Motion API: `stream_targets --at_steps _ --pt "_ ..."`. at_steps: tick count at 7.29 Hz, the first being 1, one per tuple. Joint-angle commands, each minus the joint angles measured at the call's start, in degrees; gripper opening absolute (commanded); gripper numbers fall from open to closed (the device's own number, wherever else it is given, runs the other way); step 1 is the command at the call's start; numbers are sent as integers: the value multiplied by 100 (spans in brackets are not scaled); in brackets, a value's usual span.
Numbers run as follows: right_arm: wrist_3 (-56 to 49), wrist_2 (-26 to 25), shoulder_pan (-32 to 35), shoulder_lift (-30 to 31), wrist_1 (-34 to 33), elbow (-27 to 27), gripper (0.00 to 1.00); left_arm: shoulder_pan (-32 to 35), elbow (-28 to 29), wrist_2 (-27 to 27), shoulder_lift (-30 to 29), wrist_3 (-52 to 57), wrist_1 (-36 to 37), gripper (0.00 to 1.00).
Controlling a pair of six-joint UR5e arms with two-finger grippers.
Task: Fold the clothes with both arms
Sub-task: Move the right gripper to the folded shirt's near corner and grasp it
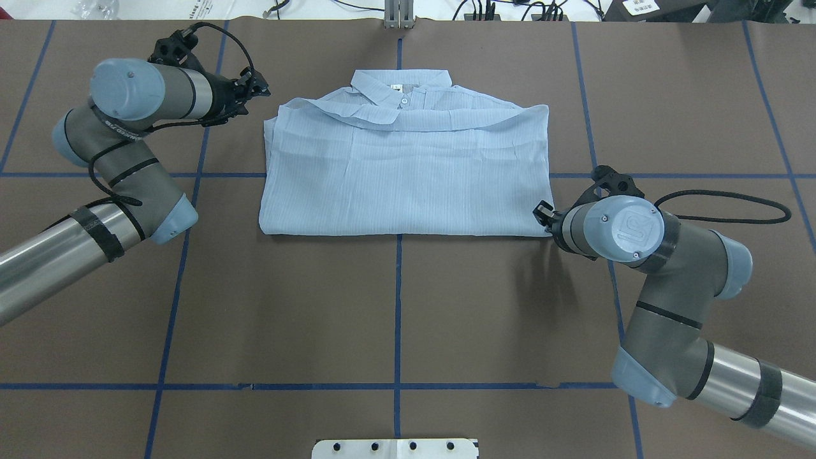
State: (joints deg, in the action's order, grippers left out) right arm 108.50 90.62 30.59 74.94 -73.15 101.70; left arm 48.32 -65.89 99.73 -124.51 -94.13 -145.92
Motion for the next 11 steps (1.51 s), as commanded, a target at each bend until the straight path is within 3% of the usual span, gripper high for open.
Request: stream_targets --at_steps 1,7,8,9,10,11 --pt "31 0 0 -15 -7 -10 0 2 -20 -6 59 0 -6 66" --pt "74 264 0 319 2 481 0 2 -126 -6 67 -9 11 65" --pt "40 246 43 285 -7 430 11 -6 -143 -6 102 -9 3 65" --pt "188 237 157 128 -7 133 43 -7 -143 -6 103 -44 3 65" --pt "642 246 201 74 -7 113 59 -7 -143 -15 103 -53 11 65" --pt "1186 272 193 39 -7 35 63 -7 -143 -15 103 -53 3 65"
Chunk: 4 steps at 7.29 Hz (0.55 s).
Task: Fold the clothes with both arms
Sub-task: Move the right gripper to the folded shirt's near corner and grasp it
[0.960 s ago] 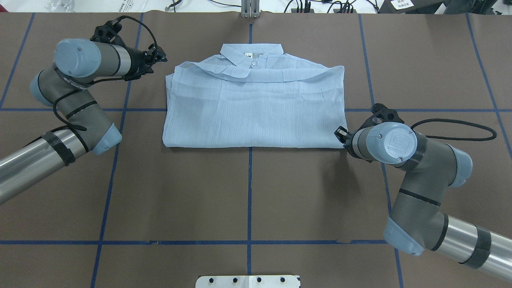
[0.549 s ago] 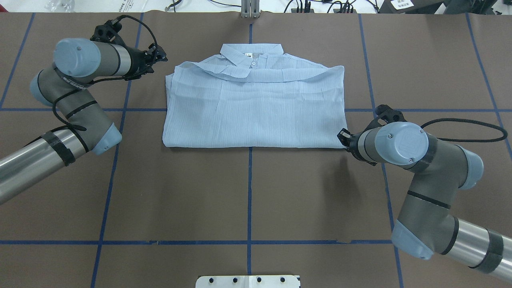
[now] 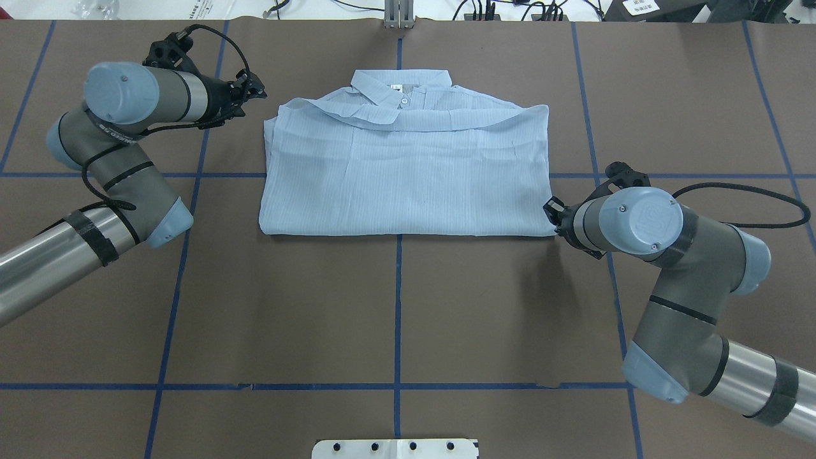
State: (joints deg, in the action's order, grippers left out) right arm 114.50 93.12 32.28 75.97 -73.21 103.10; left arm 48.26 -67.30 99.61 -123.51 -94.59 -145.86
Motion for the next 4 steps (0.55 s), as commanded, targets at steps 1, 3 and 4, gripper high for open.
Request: stream_targets --at_steps 1,3,4 --pt "738 48 24 -152 -1 -123 67 0 -2 -3 3 2 5 65" --pt "889 57 6 -162 -1 -219 67 0 -2 -12 3 -7 5 65" --pt "889 57 6 -188 -1 -272 67 0 -2 -12 3 -7 5 65"
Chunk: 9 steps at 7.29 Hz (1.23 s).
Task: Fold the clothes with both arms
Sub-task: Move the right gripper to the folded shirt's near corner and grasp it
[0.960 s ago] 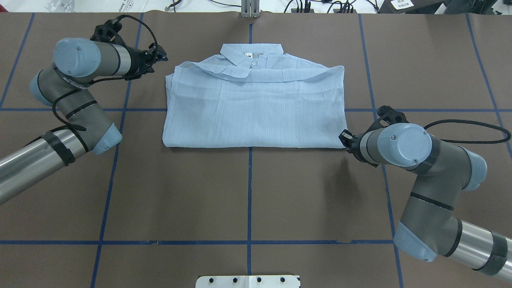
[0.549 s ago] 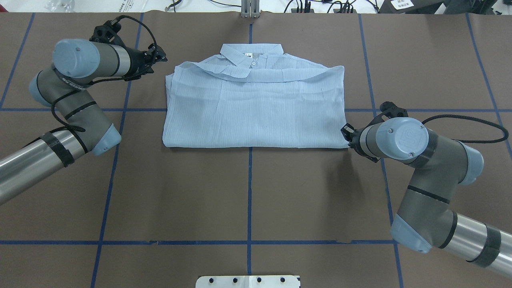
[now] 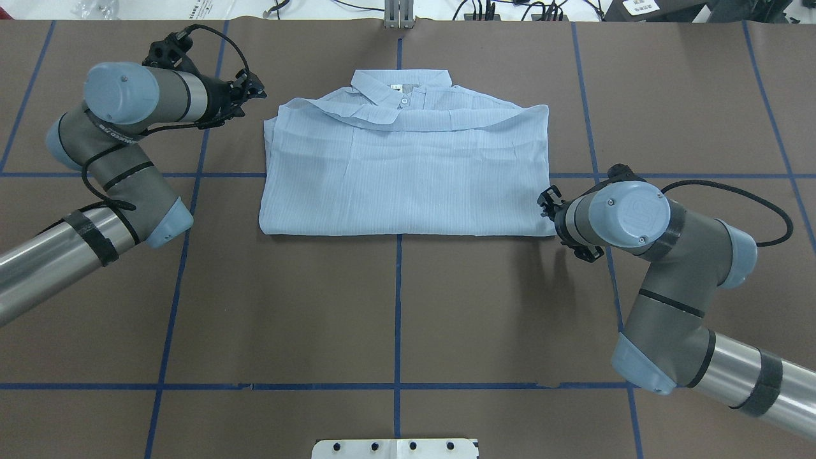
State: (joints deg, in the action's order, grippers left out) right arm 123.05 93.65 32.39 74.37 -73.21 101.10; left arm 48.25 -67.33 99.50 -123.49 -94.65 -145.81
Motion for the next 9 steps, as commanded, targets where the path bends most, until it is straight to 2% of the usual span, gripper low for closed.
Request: stream_targets --at_steps 1,2,3,4,5,7,9 --pt "35 4 -4 -150 0 -186 66 0 -9 -1 0 -1 0 65" --pt "35 4 -4 -229 0 -282 66 0 -9 -1 0 -10 0 65" --pt "44 13 -4 -239 0 -292 59 0 -9 -1 0 -10 9 65" --pt "44 57 4 -239 0 -275 6 0 -26 -1 0 -10 9 65" --pt "9 101 13 -230 0 -257 0 0 -26 -1 0 -10 9 65" --pt "0 197 22 -204 9 -135 0 -9 -26 -1 0 -10 9 65" --pt "43 487 22 119 -9 469 0 -18 -61 -1 0 -18 9 65"
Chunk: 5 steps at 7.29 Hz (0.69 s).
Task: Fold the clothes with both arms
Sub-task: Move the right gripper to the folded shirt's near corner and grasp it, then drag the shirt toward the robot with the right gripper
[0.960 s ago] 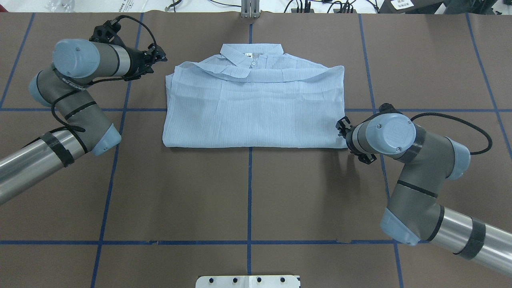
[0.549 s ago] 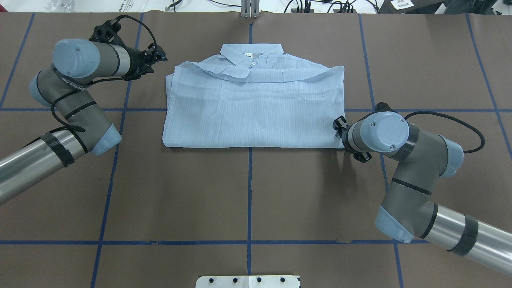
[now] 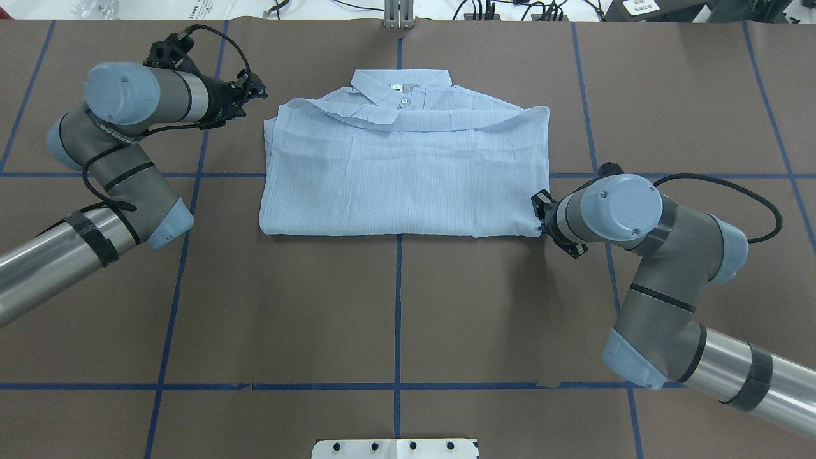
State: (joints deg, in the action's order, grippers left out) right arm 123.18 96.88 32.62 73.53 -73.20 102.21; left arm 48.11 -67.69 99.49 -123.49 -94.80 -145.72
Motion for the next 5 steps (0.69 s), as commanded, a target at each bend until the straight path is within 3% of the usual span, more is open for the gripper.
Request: stream_targets --at_steps 1,3,4,5 --pt "30 356 -263 710 -53 1004 0 -4 -120 18 0 -3 9 65" --pt "39 410 -1428 1853 -89 2298 0 -39 -794 140 262 -29 96 65" --pt "48 863 -1895 2153 -89 2547 0 -48 -1294 602 603 -134 88 65" --pt "65 1738 -1970 2235 -89 2619 0 -65 -1821 1007 928 -491 79 65"
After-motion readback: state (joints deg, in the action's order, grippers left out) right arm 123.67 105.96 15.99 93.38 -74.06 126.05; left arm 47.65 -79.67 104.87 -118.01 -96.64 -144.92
